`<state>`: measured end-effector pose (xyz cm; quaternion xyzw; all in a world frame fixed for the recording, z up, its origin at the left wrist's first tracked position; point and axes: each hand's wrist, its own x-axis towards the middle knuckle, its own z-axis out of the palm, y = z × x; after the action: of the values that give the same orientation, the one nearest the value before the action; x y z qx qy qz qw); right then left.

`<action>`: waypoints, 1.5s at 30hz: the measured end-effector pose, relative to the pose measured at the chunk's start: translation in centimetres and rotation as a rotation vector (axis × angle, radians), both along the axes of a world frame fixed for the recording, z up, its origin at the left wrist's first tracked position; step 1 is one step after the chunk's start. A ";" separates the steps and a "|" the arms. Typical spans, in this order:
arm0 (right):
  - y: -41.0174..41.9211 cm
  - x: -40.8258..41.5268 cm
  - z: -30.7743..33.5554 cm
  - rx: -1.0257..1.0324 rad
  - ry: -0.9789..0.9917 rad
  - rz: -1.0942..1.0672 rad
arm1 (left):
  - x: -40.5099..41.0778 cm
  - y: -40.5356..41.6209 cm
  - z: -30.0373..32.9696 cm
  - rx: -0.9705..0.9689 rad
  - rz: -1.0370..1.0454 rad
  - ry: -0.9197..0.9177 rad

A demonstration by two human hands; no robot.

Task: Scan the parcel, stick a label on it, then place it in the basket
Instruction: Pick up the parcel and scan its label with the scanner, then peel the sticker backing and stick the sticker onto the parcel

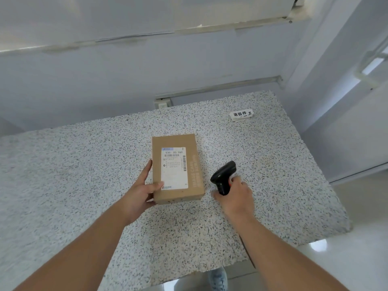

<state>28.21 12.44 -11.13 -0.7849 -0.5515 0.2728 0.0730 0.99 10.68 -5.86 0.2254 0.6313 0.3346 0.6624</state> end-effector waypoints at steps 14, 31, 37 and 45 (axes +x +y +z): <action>12.4 -0.3 5.3 0.291 -0.030 -0.086 | 2.1 5.1 2.1 0.209 -0.097 0.668; 26.2 3.4 1.0 0.333 -0.068 0.081 | 14.0 23.9 -0.2 0.432 -0.700 1.062; 28.3 3.7 -1.8 0.341 -0.182 0.135 | 15.7 26.0 -1.8 0.383 -0.718 1.054; 27.5 4.2 -2.7 0.354 -0.189 0.134 | 16.2 26.5 -2.3 0.316 -0.667 1.033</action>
<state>32.37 39.93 -13.81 -0.7435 -0.6462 0.1008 0.1395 17.23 37.20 -8.14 0.6376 0.7081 0.0474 0.2997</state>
